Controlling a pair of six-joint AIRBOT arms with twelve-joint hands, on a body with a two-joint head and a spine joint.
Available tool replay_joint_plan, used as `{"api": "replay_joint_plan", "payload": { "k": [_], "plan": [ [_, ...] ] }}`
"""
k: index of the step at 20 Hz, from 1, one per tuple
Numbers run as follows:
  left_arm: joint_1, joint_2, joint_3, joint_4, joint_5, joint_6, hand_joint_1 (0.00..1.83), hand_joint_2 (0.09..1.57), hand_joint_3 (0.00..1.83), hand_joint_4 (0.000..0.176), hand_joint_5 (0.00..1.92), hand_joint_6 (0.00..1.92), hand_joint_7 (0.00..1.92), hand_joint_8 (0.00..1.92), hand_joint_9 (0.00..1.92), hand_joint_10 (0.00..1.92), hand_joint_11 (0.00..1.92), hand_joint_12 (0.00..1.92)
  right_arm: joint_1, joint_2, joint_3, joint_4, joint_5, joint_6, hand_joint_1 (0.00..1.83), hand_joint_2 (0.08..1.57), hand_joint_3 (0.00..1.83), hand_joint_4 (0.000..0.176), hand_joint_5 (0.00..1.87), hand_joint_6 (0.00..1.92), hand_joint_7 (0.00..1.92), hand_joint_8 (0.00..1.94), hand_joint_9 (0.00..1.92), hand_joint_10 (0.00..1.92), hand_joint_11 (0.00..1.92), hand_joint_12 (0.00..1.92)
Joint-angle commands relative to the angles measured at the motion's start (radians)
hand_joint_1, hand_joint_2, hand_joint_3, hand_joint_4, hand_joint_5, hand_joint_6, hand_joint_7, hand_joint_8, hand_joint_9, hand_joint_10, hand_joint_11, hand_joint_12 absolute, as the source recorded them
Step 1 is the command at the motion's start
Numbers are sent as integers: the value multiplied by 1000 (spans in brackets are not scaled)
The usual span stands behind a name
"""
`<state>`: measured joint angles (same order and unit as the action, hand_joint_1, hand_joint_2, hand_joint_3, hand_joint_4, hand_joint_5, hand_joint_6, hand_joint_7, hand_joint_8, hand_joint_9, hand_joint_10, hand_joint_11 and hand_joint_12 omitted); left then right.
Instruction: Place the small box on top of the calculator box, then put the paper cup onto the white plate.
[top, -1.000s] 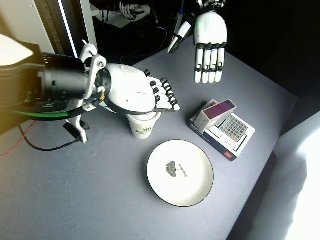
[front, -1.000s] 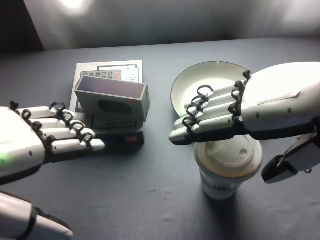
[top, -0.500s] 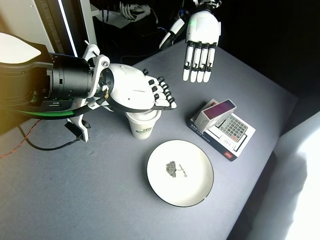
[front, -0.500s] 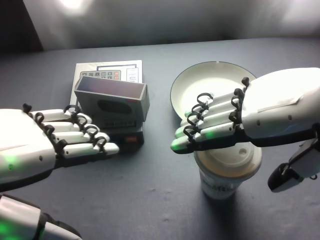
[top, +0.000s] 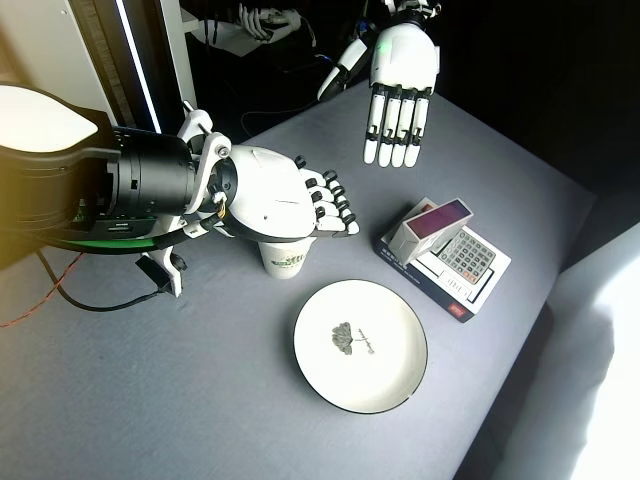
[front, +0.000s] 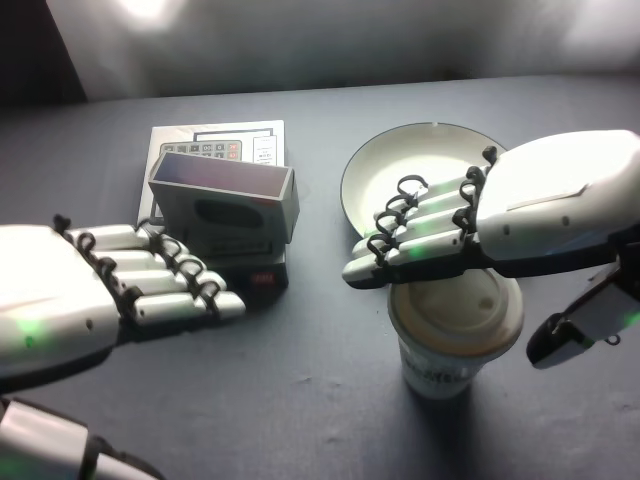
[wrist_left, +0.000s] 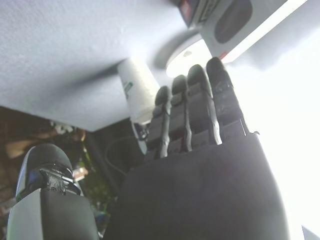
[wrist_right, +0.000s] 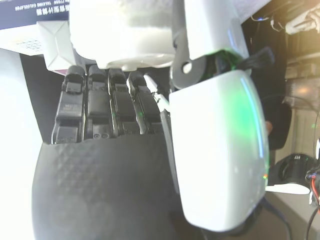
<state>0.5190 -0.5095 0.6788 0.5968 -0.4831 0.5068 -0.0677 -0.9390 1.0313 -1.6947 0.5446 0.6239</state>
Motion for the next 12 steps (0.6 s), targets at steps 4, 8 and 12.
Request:
{"api": "replay_joint_plan", "payload": {
  "k": [4,8,12],
  "plan": [
    [-23,2,-10,-27,-63,-1,118,1013,0,0,113,0,152,2,147,3,0,294,-8,-12,3,56,1,-24,1250,931,0,0,0,0,0,0,0,0,0,0],
    [-34,0,-7,-29,-59,2,149,1002,0,0,137,5,176,5,163,5,0,337,-27,-22,12,56,-2,-35,1284,946,4,0,0,0,0,0,0,0,0,0],
    [-36,0,-7,-29,-56,7,111,1010,1,0,131,1,164,0,167,1,0,386,-50,-22,19,75,-3,-42,1271,953,3,0,0,0,0,0,0,0,0,0]
  ]
}}
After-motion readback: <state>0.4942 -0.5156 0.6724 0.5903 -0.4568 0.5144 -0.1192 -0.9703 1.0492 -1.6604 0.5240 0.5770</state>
